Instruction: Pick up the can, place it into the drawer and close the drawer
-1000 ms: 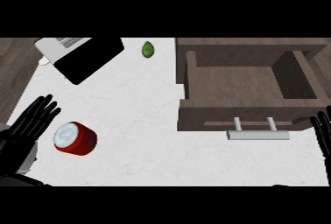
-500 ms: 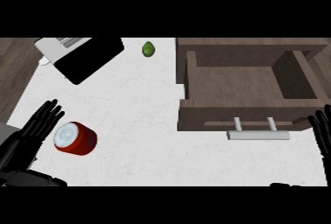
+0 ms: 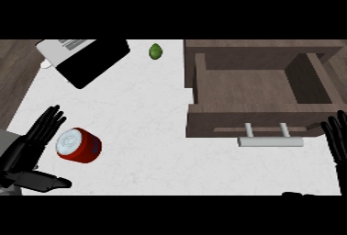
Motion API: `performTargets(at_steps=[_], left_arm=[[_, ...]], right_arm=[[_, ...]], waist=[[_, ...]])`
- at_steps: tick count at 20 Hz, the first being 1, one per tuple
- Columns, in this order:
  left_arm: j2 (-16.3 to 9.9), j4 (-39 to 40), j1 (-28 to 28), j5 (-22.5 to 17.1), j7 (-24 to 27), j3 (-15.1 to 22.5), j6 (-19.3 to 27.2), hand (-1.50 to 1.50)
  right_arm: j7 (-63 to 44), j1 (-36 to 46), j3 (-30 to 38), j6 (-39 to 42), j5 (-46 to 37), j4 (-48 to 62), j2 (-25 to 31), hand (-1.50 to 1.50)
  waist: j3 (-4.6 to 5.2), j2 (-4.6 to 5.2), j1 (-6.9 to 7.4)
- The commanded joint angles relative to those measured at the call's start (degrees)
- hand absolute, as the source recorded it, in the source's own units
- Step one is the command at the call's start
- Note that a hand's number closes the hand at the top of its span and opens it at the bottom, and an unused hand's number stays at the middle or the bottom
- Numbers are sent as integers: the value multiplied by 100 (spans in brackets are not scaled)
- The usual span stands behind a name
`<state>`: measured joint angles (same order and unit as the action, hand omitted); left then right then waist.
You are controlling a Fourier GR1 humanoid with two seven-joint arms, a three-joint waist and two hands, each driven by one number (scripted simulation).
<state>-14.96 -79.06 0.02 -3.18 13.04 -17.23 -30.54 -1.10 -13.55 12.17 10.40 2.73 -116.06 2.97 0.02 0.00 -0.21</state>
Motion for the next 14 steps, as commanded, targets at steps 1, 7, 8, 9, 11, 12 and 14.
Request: performTargets(at_steps=[1,7,8,9,11,12,14], left_arm=[[-248,781,-318,203,389,-80,-104,-150],[-381,1818,-334,610,1486,-93,-133,-150],[-273,940,-177,294,694,-75,-122,-150],[-446,2166,-644,605,1472,-136,-91,-150],[-226,1703,-141,822,1583,100,81,-150],[-202,1234,-28,512,1076,22,-34,-150],[-580,2903,-750,845,2074,-94,-116,-150]], right_arm=[[-212,106,266,265,326,-33,260,-150],[281,-184,155,176,43,80,-43,-150],[-285,21,39,31,-38,-292,-46,-150],[-380,86,-85,-70,-177,-357,-87,-150],[-391,48,-38,-2,-78,-360,-92,-150],[94,-248,-230,-137,-270,-250,-283,-150],[-330,231,195,53,110,-182,75,-150]], waist=[[-1,1,-4],[0,2,-14],[-2,-4,11],[2,4,-14],[-1,-3,8],[-3,-6,13],[2,6,-16]])
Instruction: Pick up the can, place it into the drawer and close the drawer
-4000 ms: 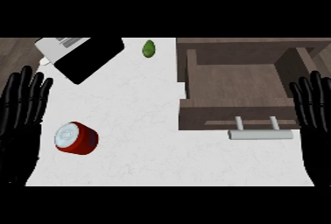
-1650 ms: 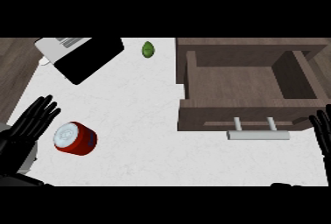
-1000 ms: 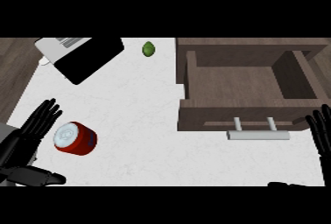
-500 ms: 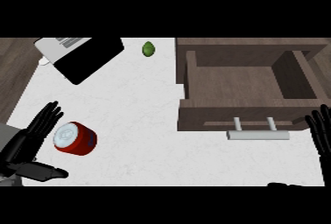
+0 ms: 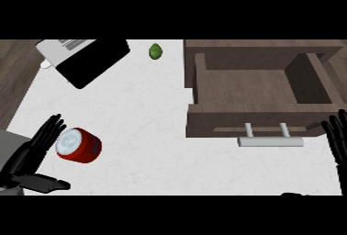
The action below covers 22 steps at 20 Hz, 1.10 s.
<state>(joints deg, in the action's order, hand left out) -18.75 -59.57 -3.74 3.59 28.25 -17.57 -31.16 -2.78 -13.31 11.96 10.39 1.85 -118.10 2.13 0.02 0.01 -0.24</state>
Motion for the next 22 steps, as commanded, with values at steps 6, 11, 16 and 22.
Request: performTargets(at_steps=[6,11,16,22], left_arm=[[-118,1398,-546,261,643,3,295,-150],[-311,1499,-533,235,733,57,47,-150],[-382,2517,-775,476,1595,106,145,-150],[-27,2386,-1363,330,867,201,599,-150]], right_arm=[[-243,-133,-58,-42,-36,-508,-157,-150],[-130,153,311,191,311,14,112,-150],[-569,3,13,-47,15,-626,-102,-150],[-318,-179,202,238,323,-525,11,-150]], waist=[[0,-1,-8],[-1,0,5],[6,7,-24],[1,2,-29]])
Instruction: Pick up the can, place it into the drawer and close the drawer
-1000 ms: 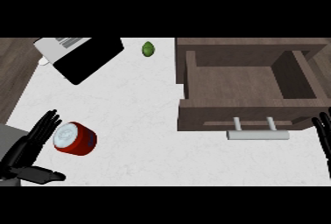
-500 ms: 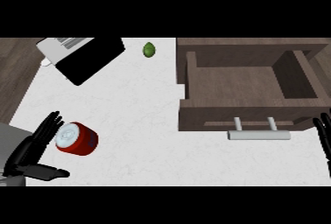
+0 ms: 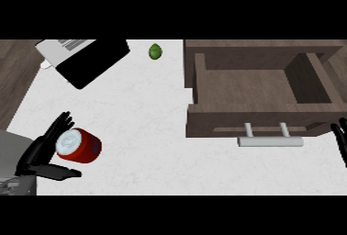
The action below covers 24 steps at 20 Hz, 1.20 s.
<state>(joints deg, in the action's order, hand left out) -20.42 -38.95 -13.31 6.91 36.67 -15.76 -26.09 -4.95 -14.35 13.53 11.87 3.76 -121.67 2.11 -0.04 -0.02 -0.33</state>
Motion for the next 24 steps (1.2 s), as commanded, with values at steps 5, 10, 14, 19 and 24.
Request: performTargets(at_steps=[5,10,14,19,24], left_arm=[[252,679,-203,175,633,200,240,-150],[-3,530,-333,-86,199,116,0,-150],[255,631,-653,43,132,287,209,-150],[429,181,-620,-69,-243,424,51,-150],[166,520,-734,-43,151,427,-268,150]], right_arm=[[164,-20,-72,-34,-196,43,-114,-150],[-112,40,64,55,30,-132,-51,-150],[156,-468,-318,-43,-117,-366,-206,-150],[-139,-256,-42,-42,26,-477,-190,-150],[-45,-114,-1,-7,48,-211,-101,-150]], waist=[[6,3,1],[5,2,5],[6,3,-17],[4,-5,6],[6,3,1]])
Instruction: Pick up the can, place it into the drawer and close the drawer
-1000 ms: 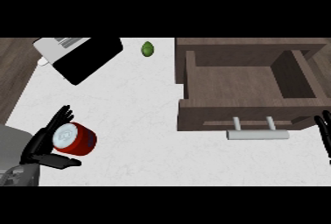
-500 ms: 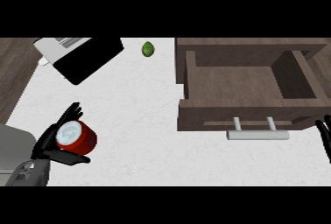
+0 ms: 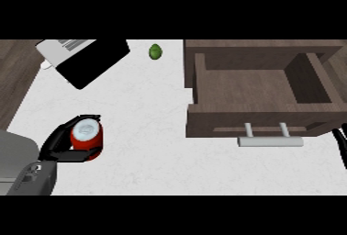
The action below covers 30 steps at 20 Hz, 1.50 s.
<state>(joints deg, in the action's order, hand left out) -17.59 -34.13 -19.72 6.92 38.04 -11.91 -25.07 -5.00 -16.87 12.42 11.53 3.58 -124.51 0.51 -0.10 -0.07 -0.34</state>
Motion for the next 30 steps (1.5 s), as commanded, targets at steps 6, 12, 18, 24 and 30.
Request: performTargets(at_steps=[6,12,18,24,30], left_arm=[[165,-310,30,-441,-313,16,-665,150],[880,-931,23,-865,-1078,-530,1104,150],[1326,-2510,527,-1071,-1720,-475,1990,150],[1639,-3152,349,-906,-2237,100,2339,150],[1753,-4273,227,-758,-3000,1010,2913,150]], right_arm=[[38,-218,217,73,238,-221,-47,-150],[20,-51,309,180,352,34,47,-150],[182,-245,387,261,456,28,72,-150],[246,8,123,-40,57,184,-50,-150],[171,-206,158,13,164,-75,-44,-150]], waist=[[9,-2,1],[5,-14,22],[2,-23,64],[9,1,24],[8,-6,13]])
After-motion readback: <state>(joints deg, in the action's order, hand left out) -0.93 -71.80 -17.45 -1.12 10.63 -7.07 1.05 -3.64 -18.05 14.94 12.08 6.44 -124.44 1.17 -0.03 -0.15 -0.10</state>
